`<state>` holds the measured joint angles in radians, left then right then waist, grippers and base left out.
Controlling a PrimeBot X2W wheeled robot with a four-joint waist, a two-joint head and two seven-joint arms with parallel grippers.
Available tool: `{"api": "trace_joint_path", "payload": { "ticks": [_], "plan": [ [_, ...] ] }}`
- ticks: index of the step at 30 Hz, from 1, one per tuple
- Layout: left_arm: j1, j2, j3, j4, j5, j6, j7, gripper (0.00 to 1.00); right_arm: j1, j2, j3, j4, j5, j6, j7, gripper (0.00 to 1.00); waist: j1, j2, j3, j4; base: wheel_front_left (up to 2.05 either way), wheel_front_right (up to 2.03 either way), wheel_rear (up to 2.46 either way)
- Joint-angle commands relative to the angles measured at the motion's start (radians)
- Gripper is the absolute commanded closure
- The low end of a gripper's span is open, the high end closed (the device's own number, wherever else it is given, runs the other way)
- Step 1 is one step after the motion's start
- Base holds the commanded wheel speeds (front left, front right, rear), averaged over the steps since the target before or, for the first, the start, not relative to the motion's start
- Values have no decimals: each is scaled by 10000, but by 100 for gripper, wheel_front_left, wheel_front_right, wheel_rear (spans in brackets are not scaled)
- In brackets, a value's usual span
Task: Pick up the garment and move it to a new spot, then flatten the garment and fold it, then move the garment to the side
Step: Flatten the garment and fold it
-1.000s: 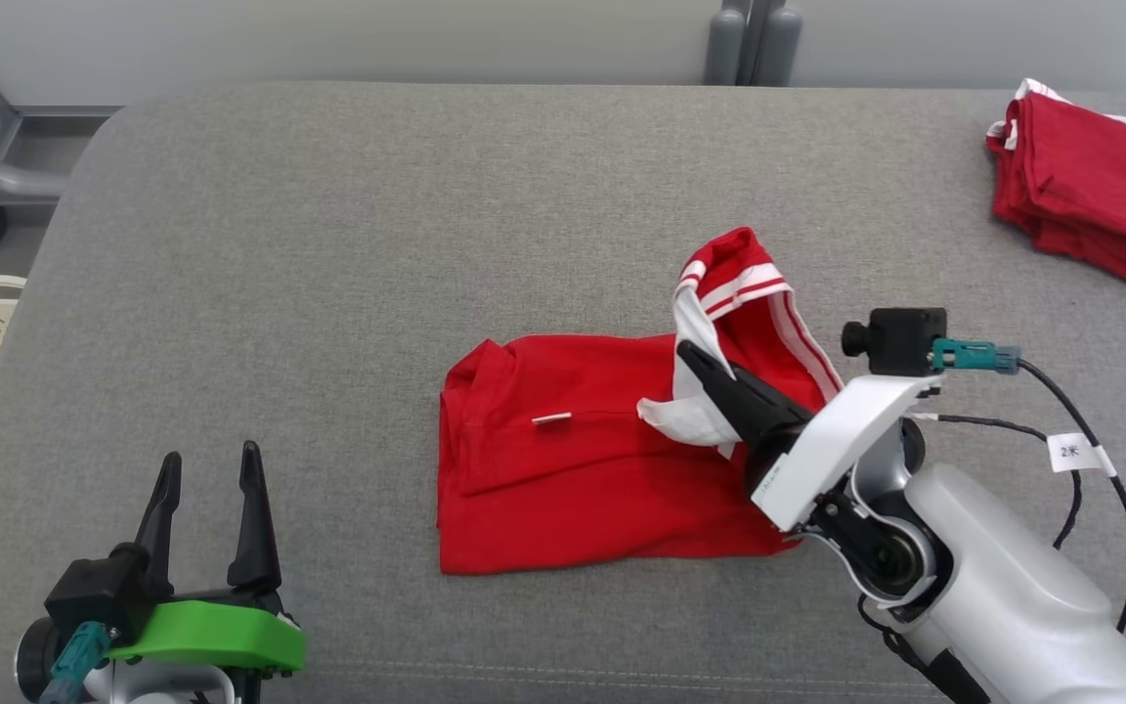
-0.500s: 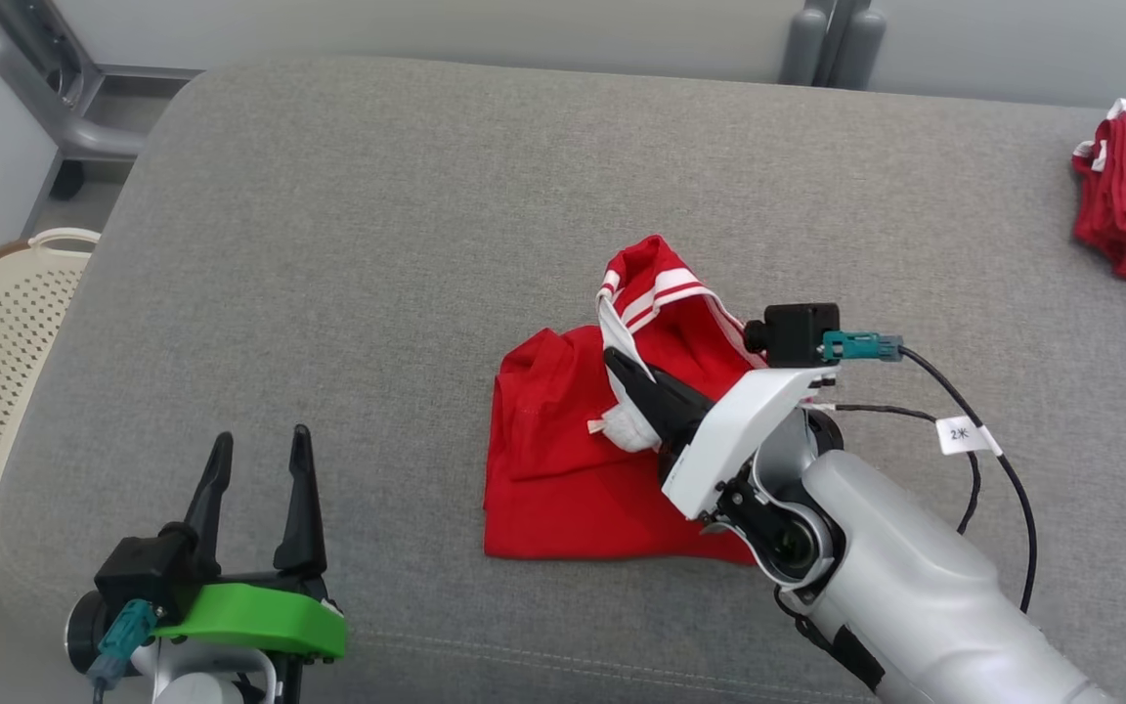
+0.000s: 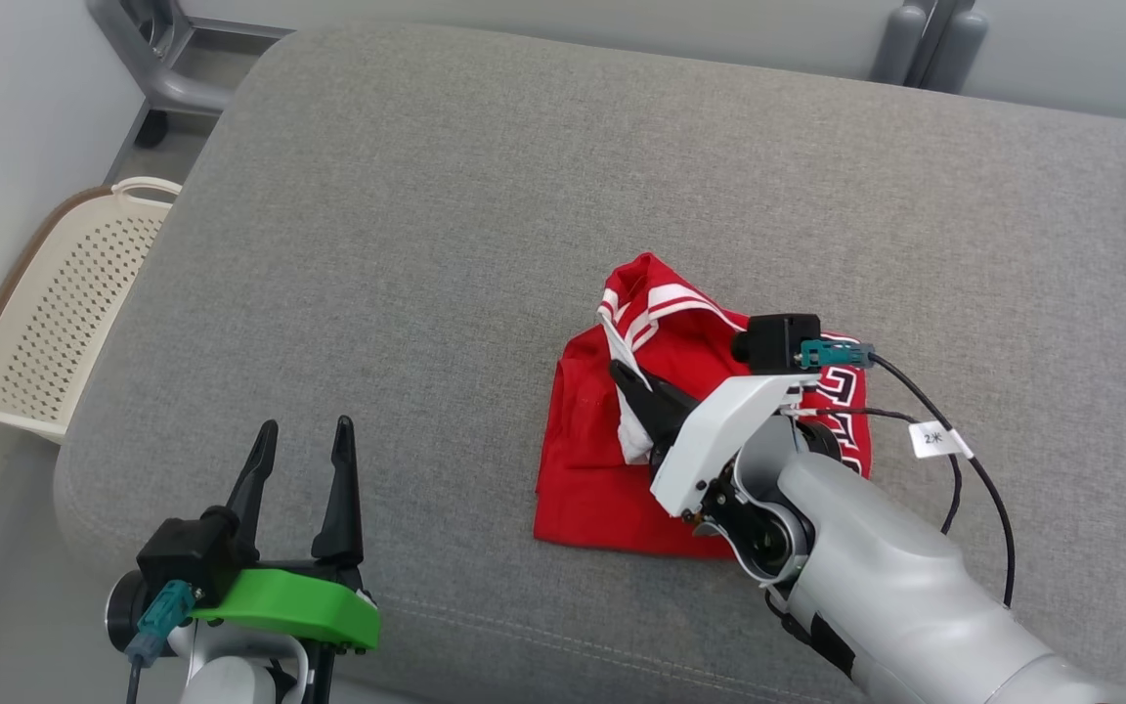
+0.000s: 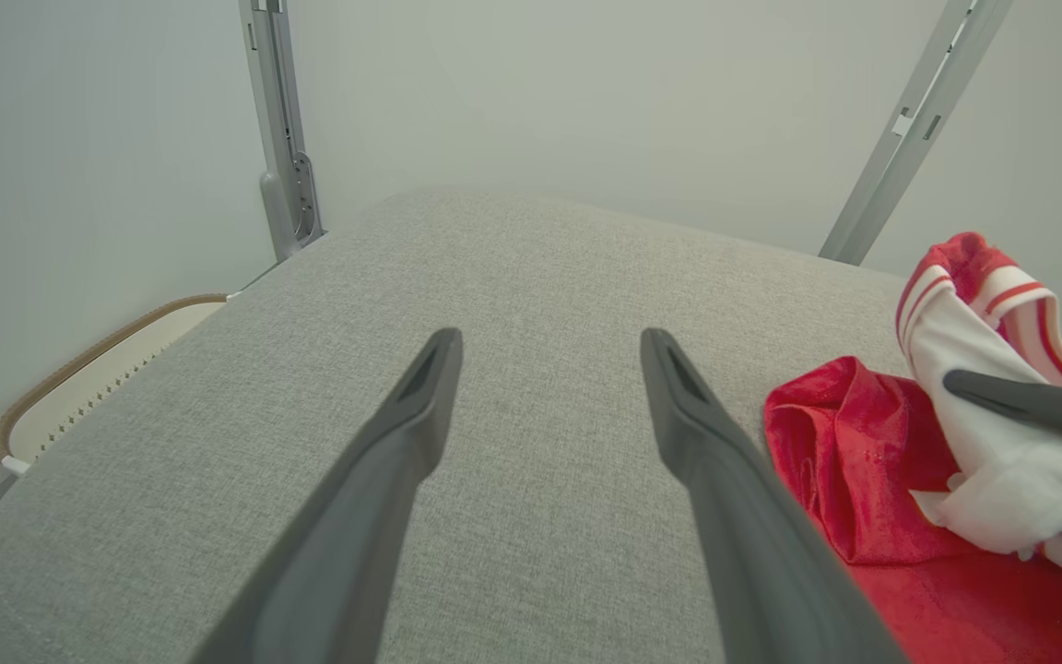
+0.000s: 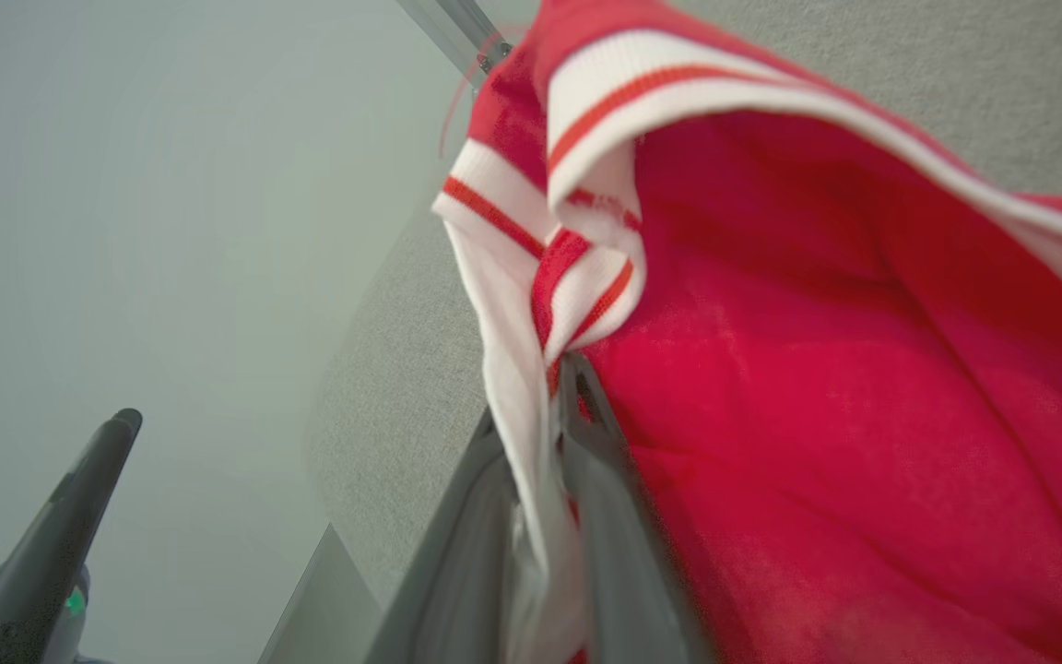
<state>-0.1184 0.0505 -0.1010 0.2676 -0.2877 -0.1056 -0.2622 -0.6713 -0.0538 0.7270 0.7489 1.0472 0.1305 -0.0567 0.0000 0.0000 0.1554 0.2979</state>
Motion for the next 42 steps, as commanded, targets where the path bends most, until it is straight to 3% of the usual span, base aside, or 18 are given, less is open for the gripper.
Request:
{"api": "trace_joint_path", "payload": {
  "ticks": [1,2,3,7,11,17,21,27,34,42],
  "plan": [
    [-152,9,-12,22,-4,46,-19,0,-132,-6,50,61,52,1,-96,56,0,0,27,76,0,0,0],
    [-165,9,-34,34,-16,61,-19,0,-191,-2,130,147,58,1,-156,7,0,0,30,91,0,0,0],
    [-175,9,-39,41,-25,65,-19,0,-223,4,201,219,96,1,-213,0,0,0,29,96,0,0,0],
    [-132,9,50,64,-3,86,-19,0,-343,20,494,86,336,1,-416,0,0,0,-6,10,0,0,0],
    [-39,10,169,23,83,97,-19,0,-242,-59,753,-831,794,1,-720,0,0,0,-74,-164,0,0,0],
    [135,10,298,-97,178,75,-19,0,46,-1133,696,-2371,1017,1,-1637,0,0,0,-163,-403,0,0,0],
    [190,9,359,-161,214,55,-19,0,198,-1986,503,-2747,227,0,-1961,0,0,0,-158,-487,0,0,0],
    [306,9,510,-232,270,29,-19,0,816,-2683,-48,-3049,-640,1,-2072,0,0,0,-235,-591,0,0,0],
    [444,10,747,-372,407,23,-19,0,1563,-3017,-118,-3298,-1395,1,-1392,0,0,0,-330,-735,0,0,0],
    [454,8,861,-423,489,1,-19,0,2105,-2778,-118,-3563,-1805,0,-421,0,0,0,-343,-767,0,0,0]
  ]
}}
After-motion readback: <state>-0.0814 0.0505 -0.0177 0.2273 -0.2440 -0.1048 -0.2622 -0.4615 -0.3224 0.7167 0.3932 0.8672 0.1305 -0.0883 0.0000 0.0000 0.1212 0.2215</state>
